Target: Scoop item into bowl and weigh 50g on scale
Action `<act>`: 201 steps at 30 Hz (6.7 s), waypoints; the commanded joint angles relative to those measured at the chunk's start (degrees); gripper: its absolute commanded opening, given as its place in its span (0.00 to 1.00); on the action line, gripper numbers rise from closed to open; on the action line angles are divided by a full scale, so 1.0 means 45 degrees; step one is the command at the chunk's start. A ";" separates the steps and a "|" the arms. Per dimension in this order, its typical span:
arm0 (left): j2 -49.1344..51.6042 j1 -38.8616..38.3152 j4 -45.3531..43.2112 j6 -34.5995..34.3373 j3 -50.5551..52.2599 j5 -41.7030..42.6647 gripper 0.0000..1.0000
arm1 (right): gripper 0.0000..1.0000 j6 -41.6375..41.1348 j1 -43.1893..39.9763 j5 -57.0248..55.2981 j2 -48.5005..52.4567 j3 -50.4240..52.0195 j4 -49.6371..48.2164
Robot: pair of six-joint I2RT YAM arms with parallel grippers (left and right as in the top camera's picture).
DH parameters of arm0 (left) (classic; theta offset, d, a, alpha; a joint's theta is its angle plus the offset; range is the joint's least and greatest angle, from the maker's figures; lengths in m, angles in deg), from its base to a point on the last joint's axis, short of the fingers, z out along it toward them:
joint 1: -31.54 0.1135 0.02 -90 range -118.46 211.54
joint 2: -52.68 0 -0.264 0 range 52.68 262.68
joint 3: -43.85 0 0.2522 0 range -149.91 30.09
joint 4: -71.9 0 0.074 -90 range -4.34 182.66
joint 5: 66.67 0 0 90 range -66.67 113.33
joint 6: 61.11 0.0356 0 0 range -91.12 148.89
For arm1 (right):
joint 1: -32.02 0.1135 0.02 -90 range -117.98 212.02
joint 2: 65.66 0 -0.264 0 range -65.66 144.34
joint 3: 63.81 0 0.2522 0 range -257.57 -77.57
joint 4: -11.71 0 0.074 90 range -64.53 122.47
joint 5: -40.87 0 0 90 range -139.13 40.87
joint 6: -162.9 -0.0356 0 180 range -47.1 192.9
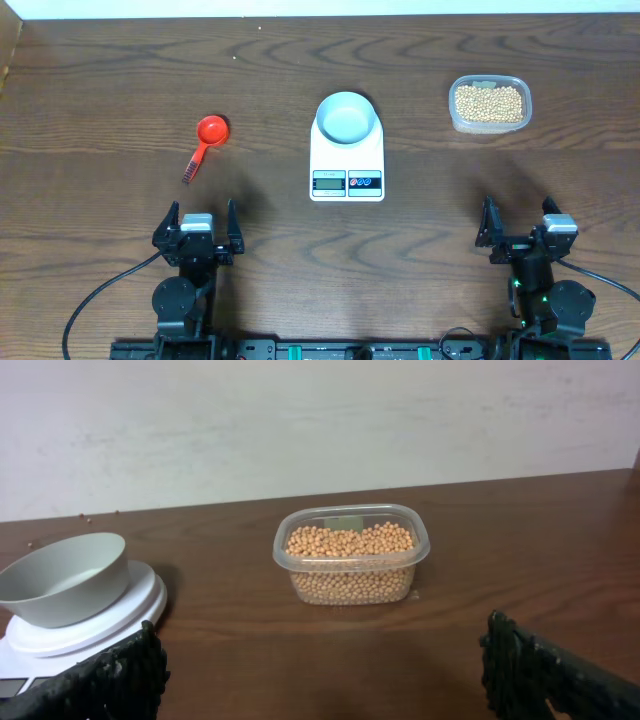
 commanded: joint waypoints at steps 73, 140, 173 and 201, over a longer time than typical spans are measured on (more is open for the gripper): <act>-0.0063 0.0078 0.0287 0.0073 0.0335 -0.0253 0.92 | 0.99 0.0029 0.0204 0.0000 -0.0058 0.0010 0.0058; -0.0063 0.0078 0.0233 0.0068 0.0335 -0.0248 0.92 | 0.99 0.0029 0.0204 0.0000 -0.0058 0.0010 0.0058; 0.1841 0.0078 0.0015 0.0024 -0.2273 -0.0155 0.92 | 0.99 0.0029 0.0204 0.0005 -0.0058 0.0010 0.0058; 1.2988 0.0078 0.5790 -0.0121 -1.3974 0.1778 0.92 | 0.99 0.0029 0.0204 0.0005 -0.0058 0.0010 0.0058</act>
